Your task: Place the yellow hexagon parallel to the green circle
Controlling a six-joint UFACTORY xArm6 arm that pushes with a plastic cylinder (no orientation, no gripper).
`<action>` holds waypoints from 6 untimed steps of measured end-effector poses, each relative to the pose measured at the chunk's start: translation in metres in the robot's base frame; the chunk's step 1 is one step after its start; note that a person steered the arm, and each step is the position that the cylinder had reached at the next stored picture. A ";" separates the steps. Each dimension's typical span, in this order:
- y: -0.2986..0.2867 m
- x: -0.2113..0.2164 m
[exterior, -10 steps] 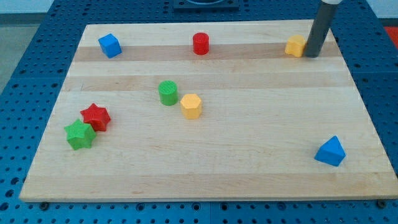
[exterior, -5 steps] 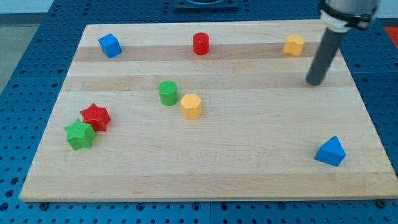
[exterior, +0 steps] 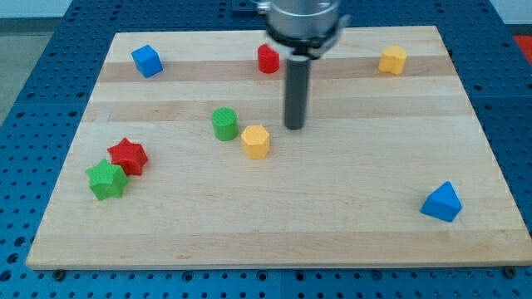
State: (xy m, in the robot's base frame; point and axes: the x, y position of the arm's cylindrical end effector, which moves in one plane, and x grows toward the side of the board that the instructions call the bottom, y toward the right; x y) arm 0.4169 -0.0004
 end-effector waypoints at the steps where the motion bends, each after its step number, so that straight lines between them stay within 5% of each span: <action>1: -0.023 0.000; 4: -0.093 -0.020; 6: -0.100 0.023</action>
